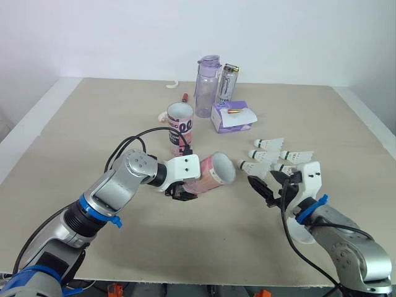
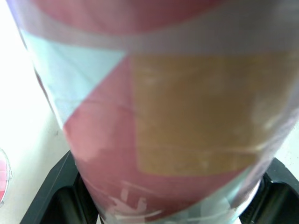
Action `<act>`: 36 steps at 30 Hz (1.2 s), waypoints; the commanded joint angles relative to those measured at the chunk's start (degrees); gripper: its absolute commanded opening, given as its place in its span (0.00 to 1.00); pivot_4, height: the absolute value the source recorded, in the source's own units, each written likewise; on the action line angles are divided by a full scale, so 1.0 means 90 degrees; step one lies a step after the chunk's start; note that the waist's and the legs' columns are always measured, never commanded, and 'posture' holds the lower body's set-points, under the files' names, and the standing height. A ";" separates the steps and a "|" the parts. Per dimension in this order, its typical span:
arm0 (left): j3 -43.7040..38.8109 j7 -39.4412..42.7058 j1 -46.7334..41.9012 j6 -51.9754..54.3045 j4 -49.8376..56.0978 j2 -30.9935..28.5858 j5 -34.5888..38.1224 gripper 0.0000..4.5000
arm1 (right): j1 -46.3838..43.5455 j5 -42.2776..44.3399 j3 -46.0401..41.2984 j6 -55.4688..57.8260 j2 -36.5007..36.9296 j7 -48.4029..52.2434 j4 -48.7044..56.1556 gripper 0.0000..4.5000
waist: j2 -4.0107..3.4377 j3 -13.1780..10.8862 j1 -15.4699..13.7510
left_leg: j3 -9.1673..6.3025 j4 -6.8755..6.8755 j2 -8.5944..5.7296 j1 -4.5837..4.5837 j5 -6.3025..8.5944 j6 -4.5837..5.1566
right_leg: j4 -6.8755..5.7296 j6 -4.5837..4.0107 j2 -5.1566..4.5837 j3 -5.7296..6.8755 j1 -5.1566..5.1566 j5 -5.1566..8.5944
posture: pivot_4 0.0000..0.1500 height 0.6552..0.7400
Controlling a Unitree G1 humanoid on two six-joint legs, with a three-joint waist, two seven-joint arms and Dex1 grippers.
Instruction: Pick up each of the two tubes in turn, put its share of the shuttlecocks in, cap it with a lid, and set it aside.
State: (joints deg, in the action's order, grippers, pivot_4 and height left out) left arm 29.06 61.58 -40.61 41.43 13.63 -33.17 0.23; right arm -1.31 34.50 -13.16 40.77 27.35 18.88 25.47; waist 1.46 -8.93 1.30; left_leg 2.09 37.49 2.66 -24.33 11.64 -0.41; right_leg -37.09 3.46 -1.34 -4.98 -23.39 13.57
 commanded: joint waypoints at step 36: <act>-0.0011 -0.0322 0.0138 0.0151 -0.0045 -0.0048 -0.0071 0.74 | -0.1107 -0.0260 0.0511 0.0230 -0.0530 -0.0051 -0.0649 0.04 | 0.0000 0.0000 0.0007 | -0.0001 -0.0004 0.0001 0.0000 0.0000 0.0000 | 0.0000 -0.0001 0.0002 -0.0001 -0.0002 0.0000 | 1.00 1.00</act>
State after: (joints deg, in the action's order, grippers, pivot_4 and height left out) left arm 29.01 60.24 -39.90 41.77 14.63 -33.48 0.49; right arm -10.06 31.71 -8.32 42.57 22.71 18.32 17.82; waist 1.46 -8.93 1.36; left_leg 2.08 37.45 2.66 -24.33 11.64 -0.41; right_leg -37.09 3.46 -1.32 -4.99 -23.41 13.57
